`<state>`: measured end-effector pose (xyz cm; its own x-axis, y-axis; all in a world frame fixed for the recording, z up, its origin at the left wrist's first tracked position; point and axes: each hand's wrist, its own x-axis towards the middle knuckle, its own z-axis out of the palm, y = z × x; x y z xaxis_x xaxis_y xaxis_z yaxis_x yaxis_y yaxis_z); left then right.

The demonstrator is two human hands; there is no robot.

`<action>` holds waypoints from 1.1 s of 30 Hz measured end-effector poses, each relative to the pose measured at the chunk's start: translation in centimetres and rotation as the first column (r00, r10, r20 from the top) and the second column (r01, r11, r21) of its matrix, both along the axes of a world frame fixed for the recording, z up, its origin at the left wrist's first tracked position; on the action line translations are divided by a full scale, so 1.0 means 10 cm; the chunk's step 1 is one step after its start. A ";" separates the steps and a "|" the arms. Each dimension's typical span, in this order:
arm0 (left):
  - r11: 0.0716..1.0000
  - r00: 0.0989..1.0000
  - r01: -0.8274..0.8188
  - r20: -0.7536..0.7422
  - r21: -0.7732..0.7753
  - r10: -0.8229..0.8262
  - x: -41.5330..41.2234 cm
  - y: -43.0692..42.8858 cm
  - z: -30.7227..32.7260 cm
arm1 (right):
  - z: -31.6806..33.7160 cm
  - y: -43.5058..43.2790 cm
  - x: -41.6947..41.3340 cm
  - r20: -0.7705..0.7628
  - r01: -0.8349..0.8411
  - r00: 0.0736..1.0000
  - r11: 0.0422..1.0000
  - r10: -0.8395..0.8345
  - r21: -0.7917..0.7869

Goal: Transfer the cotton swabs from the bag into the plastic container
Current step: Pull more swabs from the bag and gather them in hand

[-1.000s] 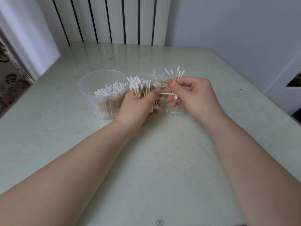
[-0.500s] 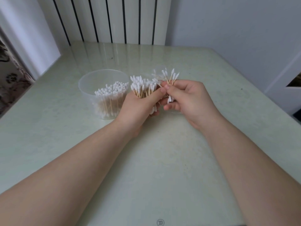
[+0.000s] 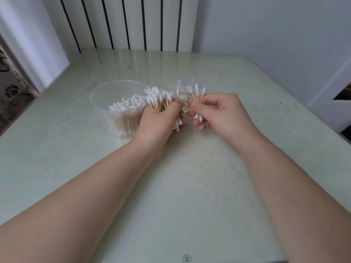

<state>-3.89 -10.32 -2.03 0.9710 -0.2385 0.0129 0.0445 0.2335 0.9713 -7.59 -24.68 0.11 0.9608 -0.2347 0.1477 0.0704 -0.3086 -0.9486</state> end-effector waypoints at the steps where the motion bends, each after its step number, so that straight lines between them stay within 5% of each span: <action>1: 1.000 1.000 0.020 0.005 -0.013 -0.019 -0.01 0.01 0.01 | 0.00 0.01 -0.01 0.000 -0.029 1.000 0.999 0.029 -0.022; 12: 0.996 0.996 0.083 0.030 -0.022 -0.082 0.00 0.04 0.01 | 0.05 -0.03 -0.07 -0.099 -0.207 0.974 0.978 0.205 -0.003; 16: 0.996 0.997 0.073 0.018 -0.056 -0.072 0.02 0.04 -0.03 | 0.08 -0.03 -0.07 -0.102 -0.148 0.982 0.986 0.156 0.079; 33: 0.987 0.985 0.157 0.065 0.035 -0.160 0.02 0.05 -0.02 | 0.05 -0.04 -0.05 0.001 -0.011 1.000 0.995 0.011 -0.095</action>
